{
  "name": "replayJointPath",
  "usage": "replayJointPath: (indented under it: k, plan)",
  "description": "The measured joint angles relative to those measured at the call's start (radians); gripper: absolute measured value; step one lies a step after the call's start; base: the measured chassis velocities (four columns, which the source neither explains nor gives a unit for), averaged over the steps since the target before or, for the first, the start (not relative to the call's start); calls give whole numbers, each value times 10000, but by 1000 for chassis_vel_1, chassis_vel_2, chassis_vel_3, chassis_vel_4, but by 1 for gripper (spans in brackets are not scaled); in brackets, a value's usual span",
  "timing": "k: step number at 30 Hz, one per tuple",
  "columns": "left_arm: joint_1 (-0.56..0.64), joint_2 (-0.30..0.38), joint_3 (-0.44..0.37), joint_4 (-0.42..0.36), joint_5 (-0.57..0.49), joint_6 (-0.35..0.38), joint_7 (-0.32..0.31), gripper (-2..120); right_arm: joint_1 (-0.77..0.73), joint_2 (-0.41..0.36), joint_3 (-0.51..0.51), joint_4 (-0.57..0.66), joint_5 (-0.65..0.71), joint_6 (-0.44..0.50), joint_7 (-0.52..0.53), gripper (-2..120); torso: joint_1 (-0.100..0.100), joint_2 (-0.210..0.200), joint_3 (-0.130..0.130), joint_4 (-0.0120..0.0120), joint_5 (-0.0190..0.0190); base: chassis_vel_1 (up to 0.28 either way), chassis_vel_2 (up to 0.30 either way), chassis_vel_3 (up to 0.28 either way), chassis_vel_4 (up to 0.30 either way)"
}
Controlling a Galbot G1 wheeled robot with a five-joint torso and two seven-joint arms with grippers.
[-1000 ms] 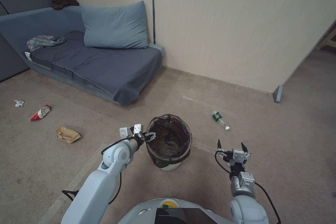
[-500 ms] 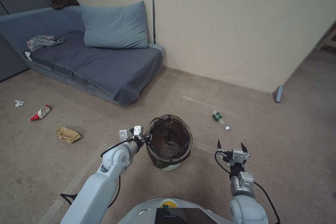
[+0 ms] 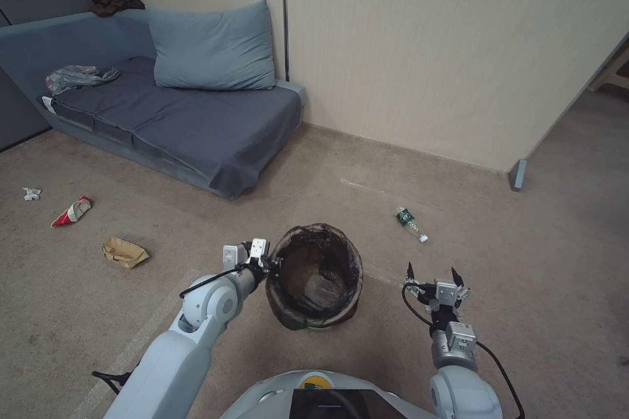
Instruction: Pick up the trash bin, then pick up the garbage from the floor and place it into the trash bin.
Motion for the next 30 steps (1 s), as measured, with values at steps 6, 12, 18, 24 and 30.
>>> replayJointPath:
  k: [6, 12, 18, 24, 30]
  plan:
    - [571, 232, -499, -1449, 1478, -682, 917, 3, 6, 7, -25, 15, -40, 0, 0, 100, 0, 1, -3, 1, -1, 0, 0, 0, 0]
    - [985, 262, -742, -2319, 2162, -1009, 1175, 3, -11, 20, -45, 38, -85, 0, 0, 100, 0, 2, -3, 2, -1, 0, 0, 0, 0]
    - [1776, -122, -1032, -3636, 2655, -779, 487, 3, -72, 46, -25, 58, -140, 30, 5, 100, 0, 3, -5, 4, 0, 0, 0, 0, 0]
    - [2408, -289, -1374, -4709, 2084, 183, -1317, 3, -39, 101, -37, 13, -189, 45, 10, 100, 0, 4, -5, 4, 1, 0, 0, 0, 0]
    - [2742, -86, -1724, -4925, 2495, 215, -1105, 3, -25, 143, -68, -61, -248, 59, 13, 100, 0, 4, -4, 4, 0, 0, 0, 0, 0]
